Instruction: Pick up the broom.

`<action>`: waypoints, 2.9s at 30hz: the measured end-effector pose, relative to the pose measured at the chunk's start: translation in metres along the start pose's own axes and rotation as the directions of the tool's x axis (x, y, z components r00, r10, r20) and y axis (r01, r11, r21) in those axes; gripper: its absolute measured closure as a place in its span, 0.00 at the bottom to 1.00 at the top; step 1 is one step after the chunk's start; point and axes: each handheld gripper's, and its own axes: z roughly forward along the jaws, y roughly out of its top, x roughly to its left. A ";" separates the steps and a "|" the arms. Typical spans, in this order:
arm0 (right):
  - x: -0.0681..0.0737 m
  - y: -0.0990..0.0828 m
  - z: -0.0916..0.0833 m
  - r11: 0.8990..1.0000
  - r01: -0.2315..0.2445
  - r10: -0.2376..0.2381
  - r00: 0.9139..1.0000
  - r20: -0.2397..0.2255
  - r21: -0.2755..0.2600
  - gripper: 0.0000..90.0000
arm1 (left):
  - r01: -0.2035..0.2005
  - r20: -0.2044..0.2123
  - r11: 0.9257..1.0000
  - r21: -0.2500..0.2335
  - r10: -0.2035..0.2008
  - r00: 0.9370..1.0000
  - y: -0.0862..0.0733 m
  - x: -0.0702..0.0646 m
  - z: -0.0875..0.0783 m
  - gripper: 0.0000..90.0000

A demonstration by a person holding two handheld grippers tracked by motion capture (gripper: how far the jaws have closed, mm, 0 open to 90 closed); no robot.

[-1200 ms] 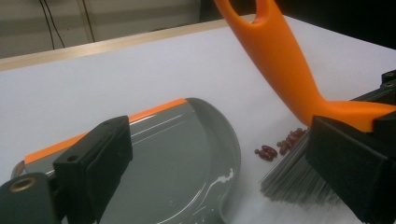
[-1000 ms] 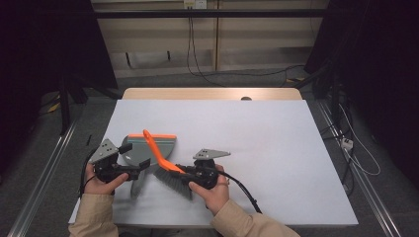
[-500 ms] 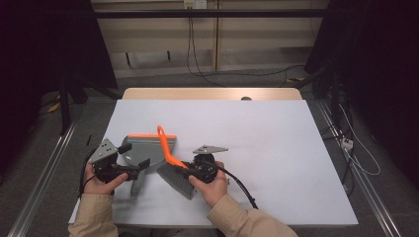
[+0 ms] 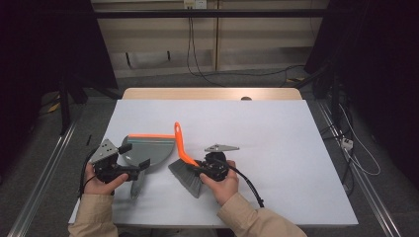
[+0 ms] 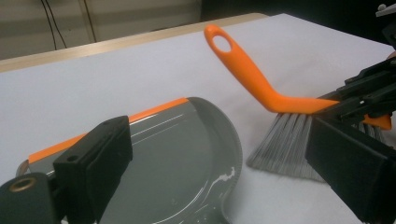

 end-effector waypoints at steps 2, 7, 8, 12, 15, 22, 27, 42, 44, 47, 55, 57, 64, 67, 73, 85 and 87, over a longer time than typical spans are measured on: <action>-0.003 -0.001 -0.004 1.000 -0.006 0.006 1.000 0.005 -0.004 0.77 | -0.002 0.000 1.000 0.003 0.002 1.000 0.000 0.000 0.000 0.08; -0.012 -0.002 -0.015 1.000 -0.019 0.019 0.999 0.027 -0.013 0.77 | -0.001 0.003 1.000 0.007 0.001 1.000 0.000 -0.002 0.002 0.08; -0.013 -0.002 -0.017 1.000 -0.021 0.022 0.999 0.031 -0.014 0.77 | -0.009 0.004 1.000 0.011 0.009 1.000 0.000 -0.002 0.002 0.08; -0.019 -0.004 -0.025 0.999 -0.034 0.035 0.998 0.046 -0.022 0.77 | -0.008 0.003 1.000 0.014 0.008 1.000 0.000 -0.003 0.003 0.08; -0.022 -0.004 -0.029 0.999 -0.035 0.036 0.998 0.053 -0.025 0.77 | -0.004 0.005 1.000 0.013 0.004 1.000 0.000 -0.003 0.004 0.08; -0.029 -0.004 -0.036 0.998 -0.058 0.060 0.997 0.049 -0.035 0.77 | -0.011 0.006 1.000 0.019 0.010 1.000 0.000 -0.003 0.005 0.08; -0.028 -0.002 -0.036 0.995 -0.080 0.081 0.997 0.012 -0.060 0.78 | -0.009 0.006 1.000 0.019 0.009 1.000 0.000 -0.003 0.005 0.08; 0.013 0.002 -0.014 0.998 -0.037 0.032 0.994 -0.109 -0.044 0.79 | -0.005 0.001 1.000 0.011 0.005 1.000 0.000 0.000 0.002 0.08; 0.014 -0.003 -0.008 1.000 -0.018 0.016 0.995 -0.098 -0.021 0.79 | -0.003 0.001 1.000 0.009 0.003 1.000 0.000 -0.001 0.002 0.08; 0.006 -0.002 -0.009 0.999 -0.038 0.038 0.997 -0.072 -0.008 0.78 | -0.002 0.002 1.000 0.007 0.002 1.000 0.000 -0.001 0.003 0.08; -0.014 -0.005 -0.027 0.999 -0.038 0.038 0.999 -0.007 -0.022 0.78 | -0.007 0.002 1.000 0.012 0.007 1.000 0.000 -0.002 0.003 0.08; -0.017 -0.006 -0.031 0.999 -0.043 0.044 0.999 0.006 -0.030 0.78 | -0.007 0.001 1.000 0.014 0.007 1.000 0.000 -0.002 0.003 0.08; -0.024 -0.007 -0.043 0.999 -0.031 0.032 0.999 0.032 -0.042 0.78 | -0.008 0.000 1.000 0.011 0.008 1.000 0.000 -0.002 0.003 0.08; -0.026 -0.008 -0.047 0.998 -0.037 0.039 0.998 0.043 -0.044 0.78 | -0.016 -0.001 1.000 0.015 0.016 1.000 0.000 -0.002 0.003 0.08; -0.030 -0.008 -0.053 0.998 -0.034 0.037 0.997 0.061 -0.051 0.78 | -0.010 0.001 1.000 0.010 0.010 1.000 0.000 -0.002 0.003 0.08; -0.029 -0.001 -0.058 0.993 -0.066 0.066 0.998 -0.001 -0.103 0.79 | -0.011 0.000 1.000 0.012 0.011 1.000 0.001 -0.002 0.003 0.08; -0.026 0.005 -0.056 0.991 -0.064 0.062 0.998 -0.025 -0.116 0.79 | -0.012 0.002 1.000 0.013 0.012 1.000 0.000 -0.002 0.003 0.08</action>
